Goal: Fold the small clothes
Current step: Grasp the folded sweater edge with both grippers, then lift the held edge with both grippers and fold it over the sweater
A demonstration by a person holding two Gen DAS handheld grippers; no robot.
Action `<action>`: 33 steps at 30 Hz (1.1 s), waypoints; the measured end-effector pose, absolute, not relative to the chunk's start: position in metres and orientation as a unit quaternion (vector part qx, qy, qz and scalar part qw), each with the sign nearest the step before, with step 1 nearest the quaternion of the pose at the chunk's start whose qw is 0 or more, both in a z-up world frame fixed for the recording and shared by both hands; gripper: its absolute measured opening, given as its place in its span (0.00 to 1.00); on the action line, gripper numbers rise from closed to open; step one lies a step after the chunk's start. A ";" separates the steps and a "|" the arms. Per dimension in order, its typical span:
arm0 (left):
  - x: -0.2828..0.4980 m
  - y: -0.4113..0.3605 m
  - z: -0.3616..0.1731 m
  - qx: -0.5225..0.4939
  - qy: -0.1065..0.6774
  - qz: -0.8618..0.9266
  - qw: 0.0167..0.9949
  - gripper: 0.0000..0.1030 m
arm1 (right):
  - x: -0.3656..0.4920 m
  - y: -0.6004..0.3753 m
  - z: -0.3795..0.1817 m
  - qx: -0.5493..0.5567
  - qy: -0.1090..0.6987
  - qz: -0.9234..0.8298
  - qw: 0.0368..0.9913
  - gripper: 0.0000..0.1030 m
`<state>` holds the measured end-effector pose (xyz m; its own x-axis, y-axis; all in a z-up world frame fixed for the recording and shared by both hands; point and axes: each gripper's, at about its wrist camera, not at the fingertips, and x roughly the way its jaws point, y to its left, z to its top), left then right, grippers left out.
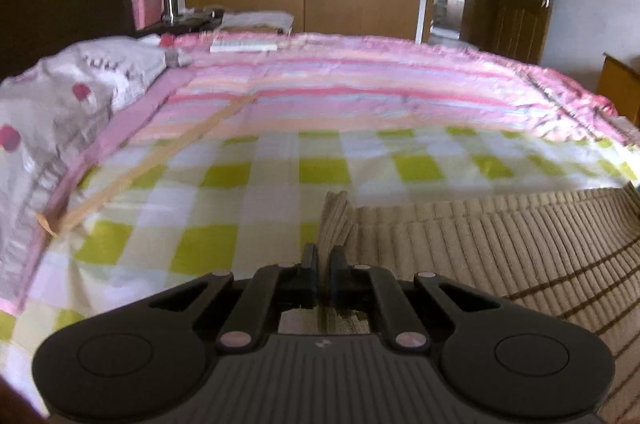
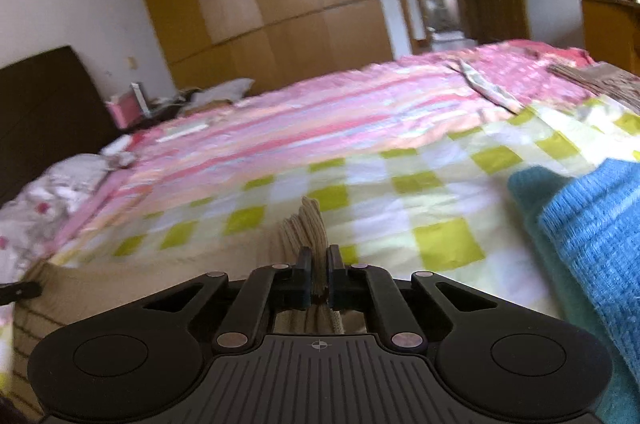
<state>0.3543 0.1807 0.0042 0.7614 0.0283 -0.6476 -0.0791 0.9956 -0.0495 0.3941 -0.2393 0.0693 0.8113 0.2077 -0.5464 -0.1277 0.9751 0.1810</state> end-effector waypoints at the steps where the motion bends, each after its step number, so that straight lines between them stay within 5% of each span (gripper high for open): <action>1: 0.356 0.180 -0.003 -0.037 0.351 0.029 0.935 0.13 | 0.398 -0.240 0.062 0.066 0.305 0.080 0.947 0.07; 21: 0.345 0.178 -0.025 -0.027 0.370 0.052 0.927 0.14 | 0.392 -0.240 0.030 0.055 0.348 0.063 0.934 0.07; 33: 0.256 0.189 0.010 -0.086 0.338 0.034 0.937 0.35 | 0.339 -0.238 0.060 0.053 0.327 0.121 0.936 0.18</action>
<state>0.2565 0.1890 0.0097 0.7694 0.0060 -0.6387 -0.1221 0.9829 -0.1379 0.3389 -0.2380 0.0596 0.7568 0.2605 -0.5995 -0.1906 0.9652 0.1787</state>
